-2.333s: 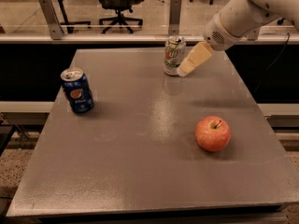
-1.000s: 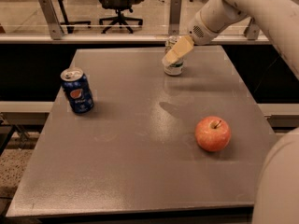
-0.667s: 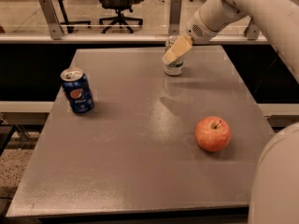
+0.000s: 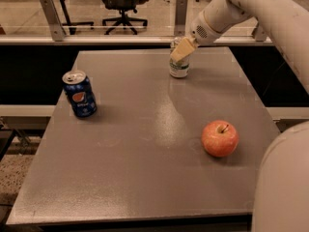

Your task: Move 7up can near apple

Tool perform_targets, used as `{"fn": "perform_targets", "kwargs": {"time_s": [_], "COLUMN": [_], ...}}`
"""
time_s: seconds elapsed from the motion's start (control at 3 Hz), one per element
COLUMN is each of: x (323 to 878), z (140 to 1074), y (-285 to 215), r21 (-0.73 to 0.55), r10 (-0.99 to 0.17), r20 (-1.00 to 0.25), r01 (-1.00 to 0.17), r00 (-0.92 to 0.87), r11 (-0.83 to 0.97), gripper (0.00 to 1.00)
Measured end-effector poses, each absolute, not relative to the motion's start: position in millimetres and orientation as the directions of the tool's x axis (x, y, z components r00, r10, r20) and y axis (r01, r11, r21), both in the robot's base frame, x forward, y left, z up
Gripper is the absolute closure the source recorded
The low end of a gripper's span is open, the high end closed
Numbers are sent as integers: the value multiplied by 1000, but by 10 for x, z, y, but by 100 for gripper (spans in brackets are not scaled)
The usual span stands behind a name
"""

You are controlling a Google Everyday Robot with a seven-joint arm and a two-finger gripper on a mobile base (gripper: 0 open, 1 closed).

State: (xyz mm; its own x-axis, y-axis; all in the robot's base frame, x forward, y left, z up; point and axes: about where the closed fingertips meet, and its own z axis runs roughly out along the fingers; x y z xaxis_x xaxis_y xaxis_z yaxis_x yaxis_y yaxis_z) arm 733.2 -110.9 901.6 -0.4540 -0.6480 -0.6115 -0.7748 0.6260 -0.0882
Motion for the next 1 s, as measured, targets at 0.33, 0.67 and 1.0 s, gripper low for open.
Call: {"fn": "perform_targets", "kwargs": {"time_s": [0.33, 0.67, 1.0], "x": [7278, 7108, 6778], "z": [9036, 9143, 9256], "y": [-1113, -1146, -1181], "r21": [-78, -68, -49], "r10": [-652, -665, -687], "r20": [-621, -623, -614], "r01": [-794, -819, -851], "r00": [-435, -411, -387], "r11": [603, 570, 523], "gripper": [85, 100, 100]}}
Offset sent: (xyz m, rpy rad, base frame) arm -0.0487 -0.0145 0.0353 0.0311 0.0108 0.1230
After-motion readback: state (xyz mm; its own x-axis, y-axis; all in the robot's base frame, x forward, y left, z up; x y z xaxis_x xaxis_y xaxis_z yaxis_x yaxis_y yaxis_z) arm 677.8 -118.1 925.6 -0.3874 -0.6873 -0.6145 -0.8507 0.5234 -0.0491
